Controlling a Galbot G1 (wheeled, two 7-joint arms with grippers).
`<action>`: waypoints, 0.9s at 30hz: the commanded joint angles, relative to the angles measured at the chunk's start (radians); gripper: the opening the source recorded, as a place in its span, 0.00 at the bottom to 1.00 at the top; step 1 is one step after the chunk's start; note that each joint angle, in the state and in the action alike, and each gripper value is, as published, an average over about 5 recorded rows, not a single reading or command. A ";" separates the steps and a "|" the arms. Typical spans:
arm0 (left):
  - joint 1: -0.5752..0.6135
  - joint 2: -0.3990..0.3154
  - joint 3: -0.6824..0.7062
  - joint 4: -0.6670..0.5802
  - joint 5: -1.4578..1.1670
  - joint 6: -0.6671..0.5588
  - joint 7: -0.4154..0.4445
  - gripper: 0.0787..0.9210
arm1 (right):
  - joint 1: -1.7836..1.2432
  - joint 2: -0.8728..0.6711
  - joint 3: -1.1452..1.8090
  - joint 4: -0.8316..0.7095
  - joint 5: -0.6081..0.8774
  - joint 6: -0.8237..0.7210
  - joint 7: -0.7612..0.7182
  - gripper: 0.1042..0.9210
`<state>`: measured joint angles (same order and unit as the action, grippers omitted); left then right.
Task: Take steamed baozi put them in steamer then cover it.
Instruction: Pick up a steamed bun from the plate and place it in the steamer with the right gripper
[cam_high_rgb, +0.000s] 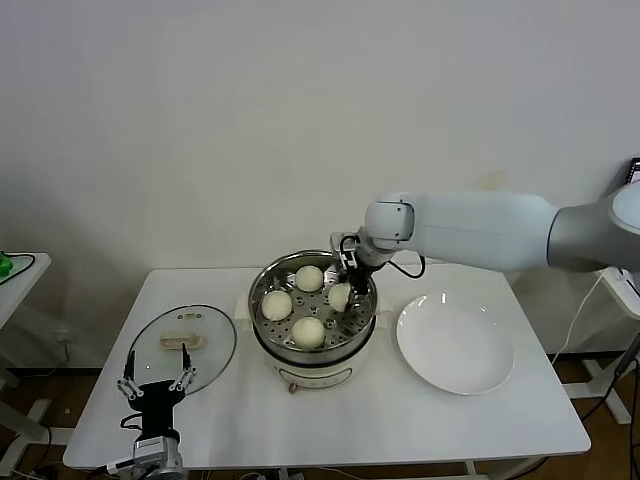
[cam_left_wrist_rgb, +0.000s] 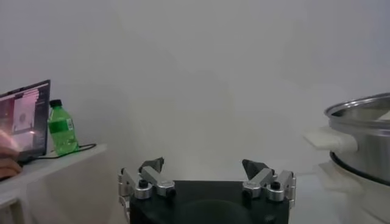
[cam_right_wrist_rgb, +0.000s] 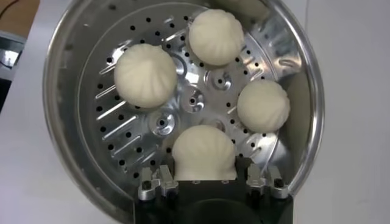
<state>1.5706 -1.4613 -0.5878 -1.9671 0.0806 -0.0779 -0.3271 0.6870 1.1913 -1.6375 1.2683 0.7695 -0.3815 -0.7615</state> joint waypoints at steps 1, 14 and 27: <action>-0.002 0.001 -0.002 0.003 -0.002 -0.002 0.000 0.88 | -0.009 0.019 -0.011 -0.019 0.014 -0.020 0.005 0.61; -0.009 0.000 -0.001 0.011 -0.004 -0.004 0.000 0.88 | -0.024 0.037 -0.004 -0.032 0.000 -0.017 -0.001 0.61; -0.010 0.000 -0.004 0.015 -0.007 -0.004 0.000 0.88 | -0.025 0.042 -0.002 -0.036 -0.012 -0.017 -0.015 0.61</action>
<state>1.5604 -1.4617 -0.5911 -1.9528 0.0739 -0.0820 -0.3270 0.6625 1.2323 -1.6394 1.2334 0.7621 -0.3976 -0.7713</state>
